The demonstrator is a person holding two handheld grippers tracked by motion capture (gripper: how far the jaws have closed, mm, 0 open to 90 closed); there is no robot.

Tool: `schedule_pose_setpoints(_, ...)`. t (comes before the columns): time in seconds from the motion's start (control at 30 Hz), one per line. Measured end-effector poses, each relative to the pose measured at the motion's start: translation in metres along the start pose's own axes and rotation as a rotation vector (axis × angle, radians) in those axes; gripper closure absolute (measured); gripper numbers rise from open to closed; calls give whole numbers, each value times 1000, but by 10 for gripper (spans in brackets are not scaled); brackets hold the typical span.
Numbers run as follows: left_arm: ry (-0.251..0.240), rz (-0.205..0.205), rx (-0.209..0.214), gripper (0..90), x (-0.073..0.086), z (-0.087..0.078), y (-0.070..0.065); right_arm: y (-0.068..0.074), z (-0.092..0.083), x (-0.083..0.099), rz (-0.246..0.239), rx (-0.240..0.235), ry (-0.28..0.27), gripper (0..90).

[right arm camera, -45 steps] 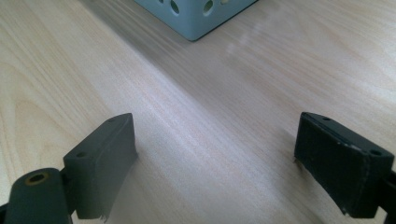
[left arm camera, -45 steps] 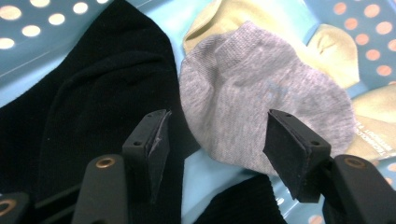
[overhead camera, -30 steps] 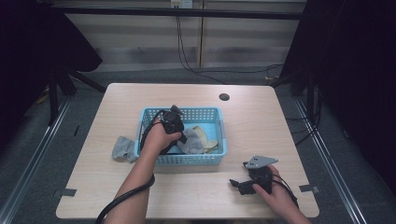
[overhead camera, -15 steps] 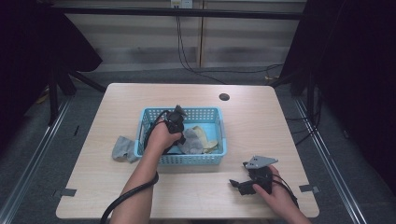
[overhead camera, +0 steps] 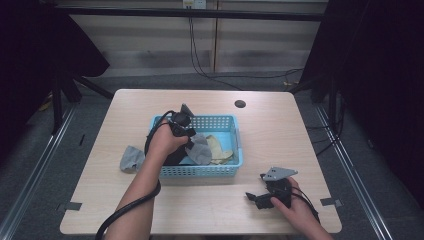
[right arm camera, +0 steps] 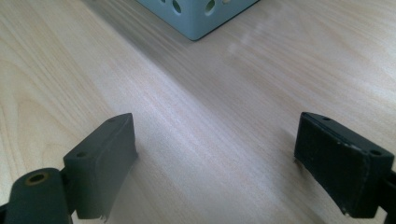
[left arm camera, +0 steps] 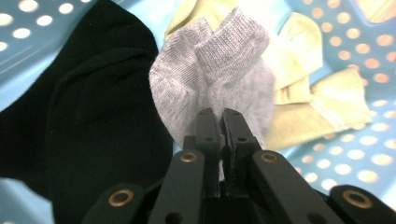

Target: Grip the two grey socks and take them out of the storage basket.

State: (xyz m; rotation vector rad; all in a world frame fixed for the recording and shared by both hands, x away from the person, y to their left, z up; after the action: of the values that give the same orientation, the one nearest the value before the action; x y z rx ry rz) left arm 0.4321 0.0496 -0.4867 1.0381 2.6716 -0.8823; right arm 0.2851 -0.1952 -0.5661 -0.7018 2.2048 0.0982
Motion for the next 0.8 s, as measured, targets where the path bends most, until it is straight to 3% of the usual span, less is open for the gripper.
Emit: schedule_pose_setpoints(0.8,56,-21,-42,858,5,-56,-8,0,0,0,0,-1,1,120)
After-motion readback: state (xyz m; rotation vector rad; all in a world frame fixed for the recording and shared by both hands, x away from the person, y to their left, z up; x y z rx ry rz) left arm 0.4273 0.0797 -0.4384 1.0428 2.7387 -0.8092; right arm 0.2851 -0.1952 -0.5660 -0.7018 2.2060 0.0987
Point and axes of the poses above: each handheld gripper's, and its own axes: z roughly forward along the jaws, x roughly out of its underside, y roughly to its left, the point moved 8 cm from there along z, roughly forward along the jaws, and after that the axes turned 15 degrees about x, right-handed, at the moved point
